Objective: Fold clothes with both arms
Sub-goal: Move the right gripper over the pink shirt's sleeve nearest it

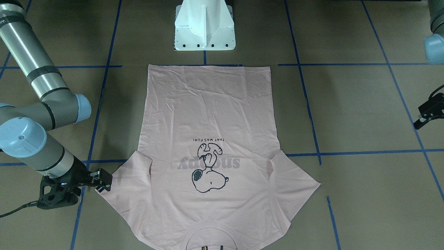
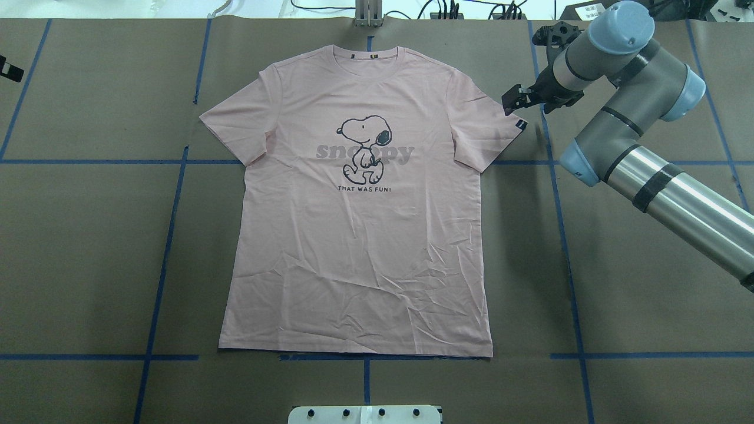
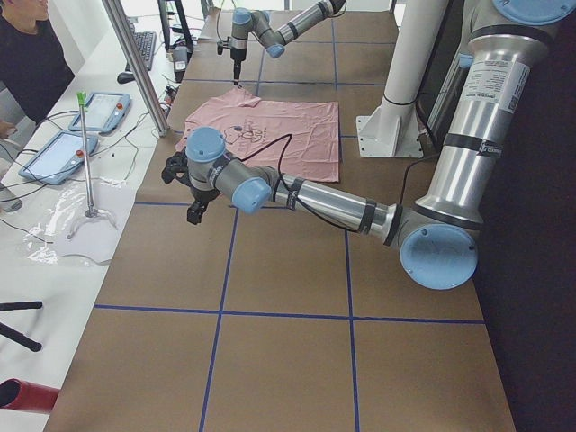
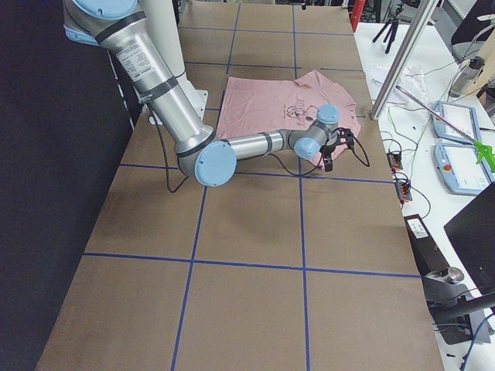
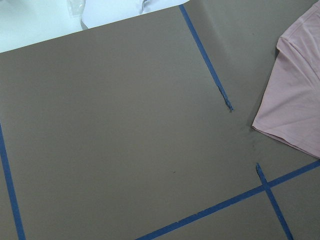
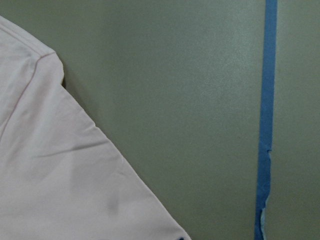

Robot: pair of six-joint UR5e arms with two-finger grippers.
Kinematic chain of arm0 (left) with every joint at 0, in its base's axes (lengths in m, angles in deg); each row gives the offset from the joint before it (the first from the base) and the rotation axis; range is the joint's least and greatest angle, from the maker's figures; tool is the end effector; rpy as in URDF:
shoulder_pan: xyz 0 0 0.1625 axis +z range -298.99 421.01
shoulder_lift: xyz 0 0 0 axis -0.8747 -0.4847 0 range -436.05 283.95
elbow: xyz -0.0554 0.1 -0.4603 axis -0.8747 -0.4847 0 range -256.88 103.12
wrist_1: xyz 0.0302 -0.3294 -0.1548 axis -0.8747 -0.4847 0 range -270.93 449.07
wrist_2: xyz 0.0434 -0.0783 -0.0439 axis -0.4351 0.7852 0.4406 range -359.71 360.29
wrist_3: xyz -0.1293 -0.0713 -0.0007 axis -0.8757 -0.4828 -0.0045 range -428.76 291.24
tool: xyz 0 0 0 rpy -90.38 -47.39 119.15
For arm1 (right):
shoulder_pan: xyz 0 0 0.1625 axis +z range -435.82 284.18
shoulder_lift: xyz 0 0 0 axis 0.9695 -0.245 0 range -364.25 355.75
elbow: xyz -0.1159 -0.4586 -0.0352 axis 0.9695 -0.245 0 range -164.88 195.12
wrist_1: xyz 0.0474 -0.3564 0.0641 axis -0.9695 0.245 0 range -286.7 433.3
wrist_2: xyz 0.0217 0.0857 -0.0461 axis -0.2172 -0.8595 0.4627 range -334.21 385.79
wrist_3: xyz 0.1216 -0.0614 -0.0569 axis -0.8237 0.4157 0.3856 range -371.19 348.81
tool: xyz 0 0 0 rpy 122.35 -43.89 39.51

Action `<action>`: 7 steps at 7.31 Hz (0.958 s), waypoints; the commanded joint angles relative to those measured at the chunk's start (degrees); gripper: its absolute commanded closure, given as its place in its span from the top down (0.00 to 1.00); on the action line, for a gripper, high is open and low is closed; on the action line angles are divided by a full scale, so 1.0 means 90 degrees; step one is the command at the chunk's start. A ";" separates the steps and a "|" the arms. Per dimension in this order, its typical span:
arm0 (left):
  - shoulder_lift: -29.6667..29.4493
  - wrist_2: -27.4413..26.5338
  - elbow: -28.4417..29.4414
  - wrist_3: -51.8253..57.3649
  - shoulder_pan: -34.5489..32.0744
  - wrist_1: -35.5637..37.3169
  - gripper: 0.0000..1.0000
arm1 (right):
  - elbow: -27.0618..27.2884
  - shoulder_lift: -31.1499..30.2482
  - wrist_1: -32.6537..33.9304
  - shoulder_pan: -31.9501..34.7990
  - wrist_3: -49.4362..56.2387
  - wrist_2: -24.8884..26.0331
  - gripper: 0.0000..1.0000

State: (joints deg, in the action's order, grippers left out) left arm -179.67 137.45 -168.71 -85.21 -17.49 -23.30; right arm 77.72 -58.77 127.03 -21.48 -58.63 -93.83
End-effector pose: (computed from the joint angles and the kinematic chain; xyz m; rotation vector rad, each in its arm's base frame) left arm 0.0912 -0.5731 0.5510 0.4114 0.9176 0.1924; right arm -0.4016 -0.6632 0.5230 0.2404 -0.8674 -0.0085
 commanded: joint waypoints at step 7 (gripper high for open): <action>-0.0001 0.0024 0.0018 -0.0057 0.0001 -0.0015 1.00 | -0.0207 0.0099 0.0074 -0.0207 0.0241 0.0224 0.19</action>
State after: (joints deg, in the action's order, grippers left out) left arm -179.67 137.66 -168.63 -85.79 -17.48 -23.43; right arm 75.85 -58.58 127.31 -23.43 -56.97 -91.82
